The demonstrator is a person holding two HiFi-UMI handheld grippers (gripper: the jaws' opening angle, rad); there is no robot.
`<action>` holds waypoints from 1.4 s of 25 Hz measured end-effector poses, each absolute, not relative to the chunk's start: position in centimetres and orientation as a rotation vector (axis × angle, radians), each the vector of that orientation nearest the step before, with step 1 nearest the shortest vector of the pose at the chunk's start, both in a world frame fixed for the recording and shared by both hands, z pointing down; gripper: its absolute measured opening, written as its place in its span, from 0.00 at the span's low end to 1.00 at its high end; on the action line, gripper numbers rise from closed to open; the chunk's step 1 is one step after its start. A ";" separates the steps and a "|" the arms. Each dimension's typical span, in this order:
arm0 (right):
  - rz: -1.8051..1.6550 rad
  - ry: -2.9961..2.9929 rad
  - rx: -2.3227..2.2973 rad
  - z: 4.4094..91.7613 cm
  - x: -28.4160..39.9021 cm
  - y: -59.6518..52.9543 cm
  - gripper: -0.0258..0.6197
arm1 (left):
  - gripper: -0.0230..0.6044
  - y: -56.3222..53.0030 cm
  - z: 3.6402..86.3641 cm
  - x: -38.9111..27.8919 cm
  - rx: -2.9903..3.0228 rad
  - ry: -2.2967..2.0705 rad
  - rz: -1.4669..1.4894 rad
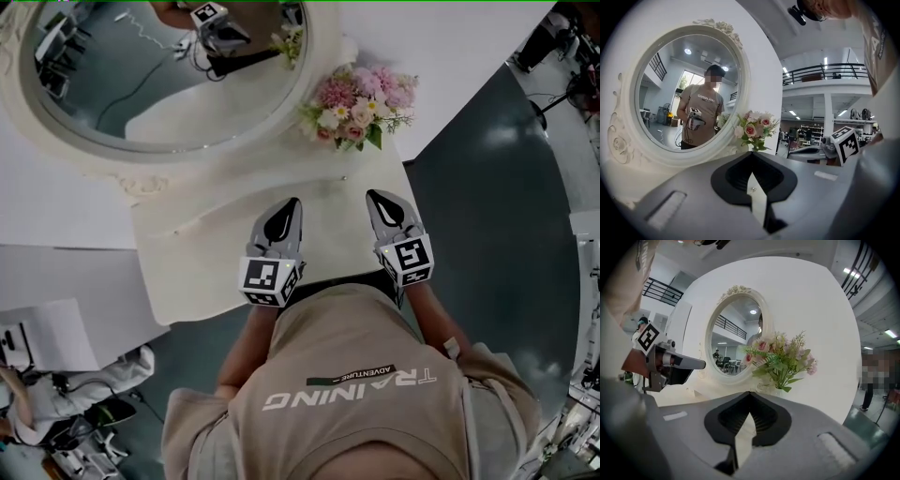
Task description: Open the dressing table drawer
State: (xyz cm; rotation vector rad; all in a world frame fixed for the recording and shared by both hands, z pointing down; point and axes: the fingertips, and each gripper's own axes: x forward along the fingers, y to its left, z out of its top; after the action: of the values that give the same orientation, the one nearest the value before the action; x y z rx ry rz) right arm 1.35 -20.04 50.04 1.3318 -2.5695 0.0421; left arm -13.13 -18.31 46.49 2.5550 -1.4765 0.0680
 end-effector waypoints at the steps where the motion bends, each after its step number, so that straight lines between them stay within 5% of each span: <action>1: 0.045 -2.557 1.337 50.4 1.3 -20.1 0.04 | 0.07 -18.3 46.8 -13.1 2.549 -1.468 0.071; 23: 0.305 -2.319 1.238 64.7 0.7 -26.3 0.04 | 0.07 -19.6 47.9 -12.1 2.485 -1.483 0.162; 35: 0.399 -2.212 1.196 70.4 -0.4 -29.4 0.18 | 0.07 -20.5 48.3 -13.3 2.452 -1.494 0.211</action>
State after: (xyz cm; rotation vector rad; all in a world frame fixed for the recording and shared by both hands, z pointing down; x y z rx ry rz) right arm -0.41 -29.44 70.40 1.1960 -2.2115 0.3995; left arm -13.32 -20.53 48.30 2.4519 -1.4937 0.2109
